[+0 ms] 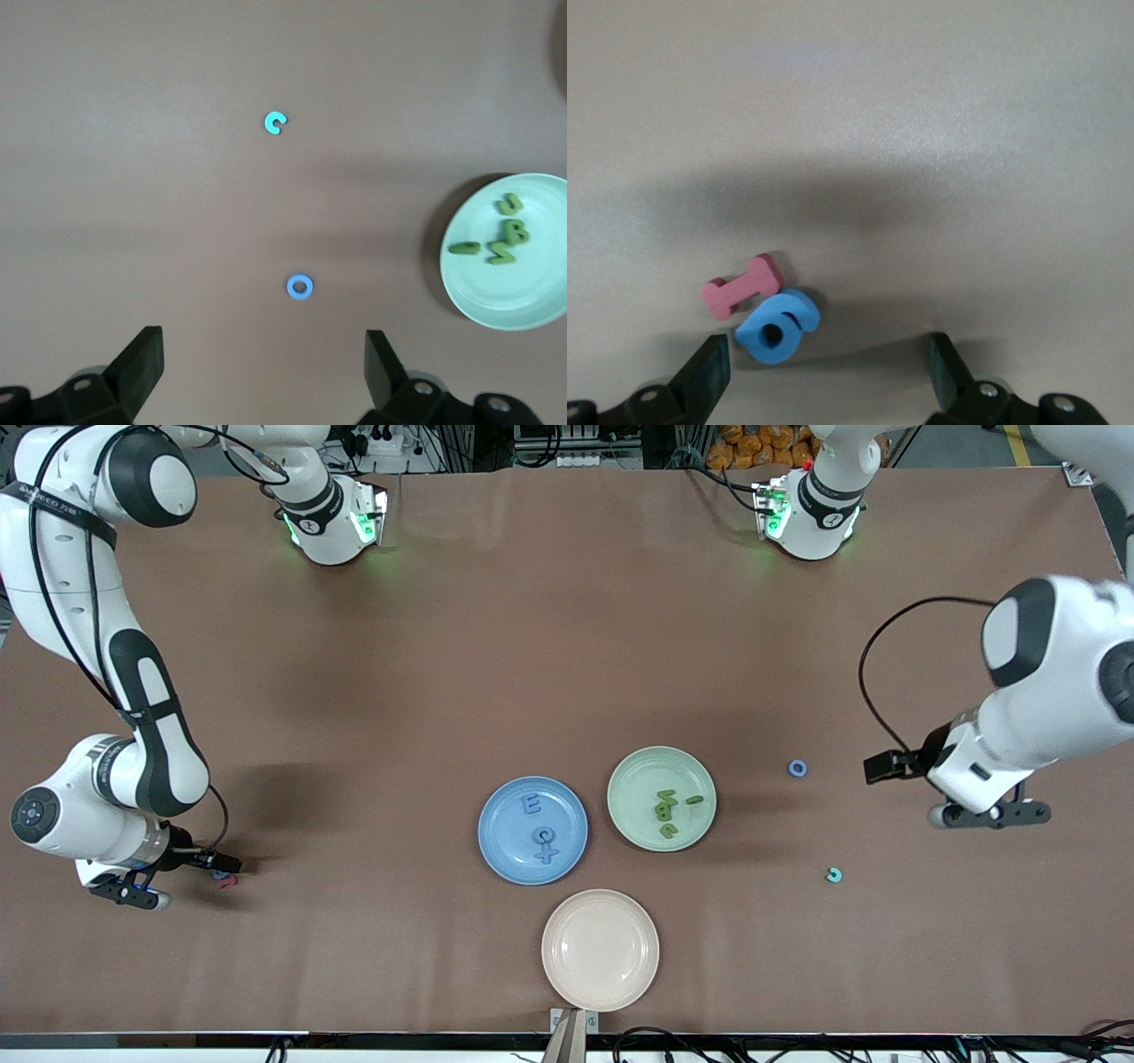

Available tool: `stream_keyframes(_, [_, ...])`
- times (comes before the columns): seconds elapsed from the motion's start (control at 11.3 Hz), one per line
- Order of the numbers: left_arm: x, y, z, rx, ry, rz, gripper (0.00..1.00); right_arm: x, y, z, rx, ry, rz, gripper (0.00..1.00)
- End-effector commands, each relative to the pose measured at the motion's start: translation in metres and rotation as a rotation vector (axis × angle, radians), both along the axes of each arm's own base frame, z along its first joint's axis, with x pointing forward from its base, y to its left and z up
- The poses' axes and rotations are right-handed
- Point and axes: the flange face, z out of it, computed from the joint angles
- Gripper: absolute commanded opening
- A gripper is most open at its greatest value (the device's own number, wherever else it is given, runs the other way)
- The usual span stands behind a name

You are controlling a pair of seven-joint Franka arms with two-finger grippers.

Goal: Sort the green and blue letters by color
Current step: 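Grasp the blue 6 with the right gripper while the left gripper returns to rest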

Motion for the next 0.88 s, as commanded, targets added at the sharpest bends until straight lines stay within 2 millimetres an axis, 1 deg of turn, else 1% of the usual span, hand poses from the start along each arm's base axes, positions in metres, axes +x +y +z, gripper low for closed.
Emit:
stream_keyframes(0.0, [-0.044,0.002,0.070,0.005,0.001,-0.036,1.00,0.003,-0.014,-0.001,-0.013,-0.029,0.214,1.00])
stream_keyframes(0.18, [-0.063,0.003,0.092,0.024,0.042,-0.043,1.00,0.008,0.008,0.001,-0.010,-0.033,0.339,1.00])
stream_keyframes(0.26, [-0.073,0.000,0.107,0.033,0.055,-0.051,1.00,0.011,0.024,0.003,-0.021,-0.034,0.395,1.00])
stream_keyframes(0.35, [-0.081,0.002,0.121,0.039,0.069,-0.052,1.00,0.012,0.031,0.002,-0.042,-0.026,0.462,1.00])
stream_keyframes(0.53, [-0.094,0.001,0.148,0.045,0.081,-0.058,1.00,0.012,0.032,0.002,-0.065,-0.021,0.549,1.00])
stream_keyframes(0.62, [-0.098,0.001,0.160,0.047,0.081,-0.058,1.00,0.013,0.037,0.002,-0.069,-0.022,0.600,1.00])
stream_keyframes(0.79, [-0.099,0.001,0.179,0.044,0.061,-0.059,1.00,0.014,0.032,0.004,-0.080,-0.030,0.693,1.00])
